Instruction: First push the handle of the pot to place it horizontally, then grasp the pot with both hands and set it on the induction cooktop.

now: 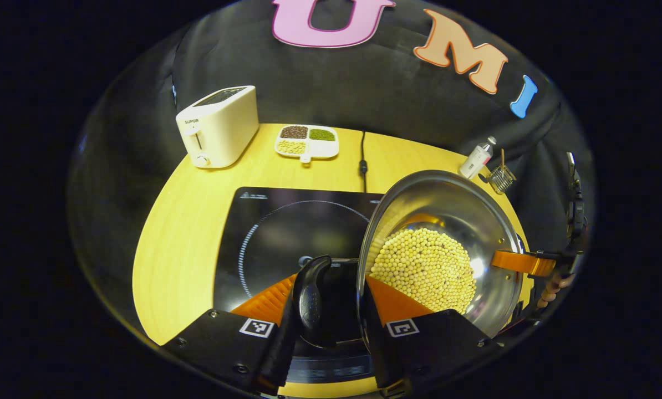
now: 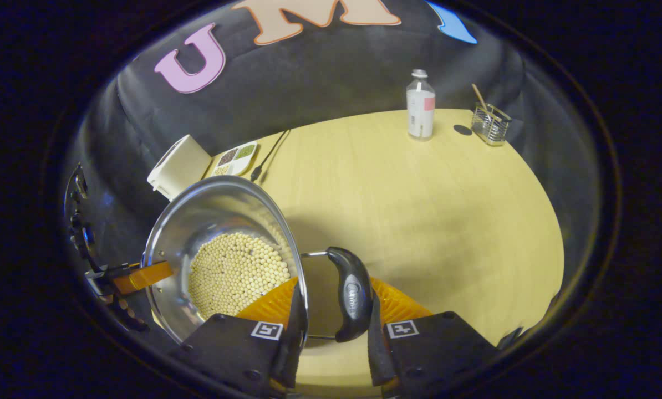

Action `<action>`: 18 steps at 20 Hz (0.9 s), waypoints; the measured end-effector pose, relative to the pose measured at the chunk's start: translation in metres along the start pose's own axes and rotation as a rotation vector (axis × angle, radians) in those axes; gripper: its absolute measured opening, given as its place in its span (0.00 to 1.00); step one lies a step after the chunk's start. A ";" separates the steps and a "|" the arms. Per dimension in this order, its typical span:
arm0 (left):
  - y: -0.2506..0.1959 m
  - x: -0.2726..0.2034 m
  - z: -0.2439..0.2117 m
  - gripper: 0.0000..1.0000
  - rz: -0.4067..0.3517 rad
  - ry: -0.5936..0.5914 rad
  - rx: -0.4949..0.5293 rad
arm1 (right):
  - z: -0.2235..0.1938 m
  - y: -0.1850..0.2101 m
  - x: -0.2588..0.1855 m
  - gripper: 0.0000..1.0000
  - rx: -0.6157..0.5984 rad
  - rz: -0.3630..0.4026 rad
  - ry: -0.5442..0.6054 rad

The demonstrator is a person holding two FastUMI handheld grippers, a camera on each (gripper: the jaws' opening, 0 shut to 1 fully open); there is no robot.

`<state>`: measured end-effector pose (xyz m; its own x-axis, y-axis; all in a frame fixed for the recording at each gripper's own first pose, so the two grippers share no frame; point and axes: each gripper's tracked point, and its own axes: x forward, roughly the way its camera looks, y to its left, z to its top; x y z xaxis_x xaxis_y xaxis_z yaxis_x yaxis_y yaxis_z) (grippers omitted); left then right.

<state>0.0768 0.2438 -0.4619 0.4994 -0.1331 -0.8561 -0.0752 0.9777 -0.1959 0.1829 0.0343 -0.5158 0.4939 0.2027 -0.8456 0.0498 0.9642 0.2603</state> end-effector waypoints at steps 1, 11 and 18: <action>0.014 0.002 0.003 0.61 -0.009 -0.001 0.012 | 0.001 -0.001 0.000 0.48 0.011 -0.009 0.002; 0.095 0.017 0.019 0.59 -0.043 0.008 0.068 | 0.005 -0.003 -0.012 0.48 0.034 -0.074 0.043; 0.118 0.021 0.031 0.59 -0.016 -0.045 0.080 | 0.002 0.000 -0.009 0.48 0.022 -0.054 0.051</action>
